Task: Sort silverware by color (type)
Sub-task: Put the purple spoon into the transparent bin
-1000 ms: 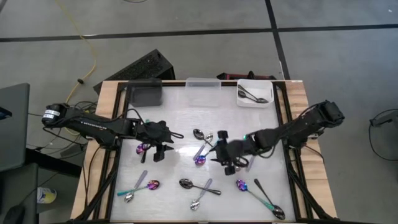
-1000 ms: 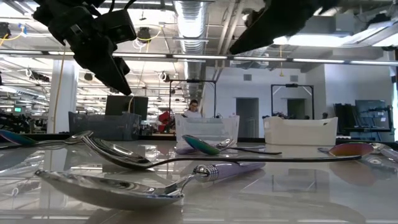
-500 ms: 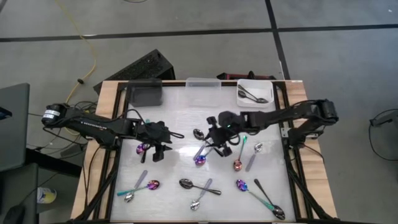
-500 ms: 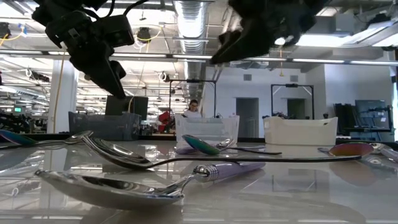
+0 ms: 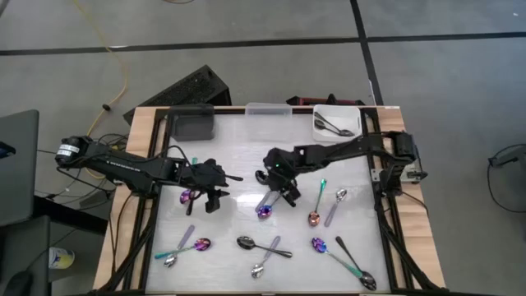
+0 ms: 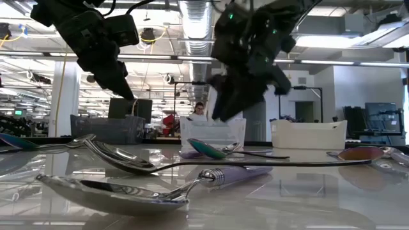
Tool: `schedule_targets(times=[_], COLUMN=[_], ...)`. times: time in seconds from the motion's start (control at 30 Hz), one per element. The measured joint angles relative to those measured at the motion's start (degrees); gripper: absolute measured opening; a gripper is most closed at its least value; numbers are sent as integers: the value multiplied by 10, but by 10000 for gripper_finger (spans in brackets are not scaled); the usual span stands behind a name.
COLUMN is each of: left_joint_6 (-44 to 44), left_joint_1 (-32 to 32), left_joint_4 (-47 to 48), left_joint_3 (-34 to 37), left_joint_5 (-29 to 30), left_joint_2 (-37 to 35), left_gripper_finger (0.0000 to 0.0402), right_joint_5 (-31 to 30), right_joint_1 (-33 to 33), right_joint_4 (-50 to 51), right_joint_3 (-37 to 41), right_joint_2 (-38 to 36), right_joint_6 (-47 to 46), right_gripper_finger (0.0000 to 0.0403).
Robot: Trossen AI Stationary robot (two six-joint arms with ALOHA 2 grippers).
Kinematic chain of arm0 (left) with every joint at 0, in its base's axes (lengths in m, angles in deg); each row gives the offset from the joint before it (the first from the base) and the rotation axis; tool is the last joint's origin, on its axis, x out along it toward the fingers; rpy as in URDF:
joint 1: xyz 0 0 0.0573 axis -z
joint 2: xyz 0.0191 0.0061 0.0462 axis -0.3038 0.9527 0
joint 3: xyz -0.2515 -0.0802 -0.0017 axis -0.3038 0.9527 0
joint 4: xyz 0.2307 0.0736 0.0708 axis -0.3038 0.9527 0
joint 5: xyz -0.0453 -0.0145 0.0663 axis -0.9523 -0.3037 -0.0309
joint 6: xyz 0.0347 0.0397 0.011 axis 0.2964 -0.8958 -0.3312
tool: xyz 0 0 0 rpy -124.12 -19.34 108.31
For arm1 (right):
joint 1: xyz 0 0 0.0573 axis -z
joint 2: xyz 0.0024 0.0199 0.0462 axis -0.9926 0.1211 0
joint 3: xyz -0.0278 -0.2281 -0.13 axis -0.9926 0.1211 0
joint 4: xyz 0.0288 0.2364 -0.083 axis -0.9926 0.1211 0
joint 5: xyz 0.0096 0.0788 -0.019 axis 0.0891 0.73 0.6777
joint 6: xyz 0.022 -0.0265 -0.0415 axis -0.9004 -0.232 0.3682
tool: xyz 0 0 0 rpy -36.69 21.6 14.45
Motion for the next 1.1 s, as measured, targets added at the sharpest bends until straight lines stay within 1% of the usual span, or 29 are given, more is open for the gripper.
schedule_targets(times=[0.17,0.33,0.6,0.7,0.83,0.87,0.97,1.1], left_joint_6=[4,4,-12,-13,-20,-23,-25,-25], left_joint_1=[0,0,0,0,0,0,0,0], left_joint_4=[-3,-9,-13,-13,-10,-10,-10,-9], left_joint_3=[0,0,0,0,0,0,0,0], left_joint_5=[26,28,32,40,45,45,45,45], left_joint_2=[0,0,0,0,0,0,0,0], left_gripper_finger=[130,130,130,130,130,130,130,130], right_joint_5=[2,-1,6,5,11,16,49,155], right_joint_1=[-3,-1,-7,-7,-8,-6,6,31], right_joint_4=[-2,14,6,11,11,8,2,-24], right_joint_3=[-23,-31,-33,-33,-33,-33,-32,-31], right_joint_2=[40,78,95,95,95,95,92,77], right_joint_6=[46,63,67,67,52,42,-4,-56], right_gripper_finger=[152,152,149,126,68,58,57,57])
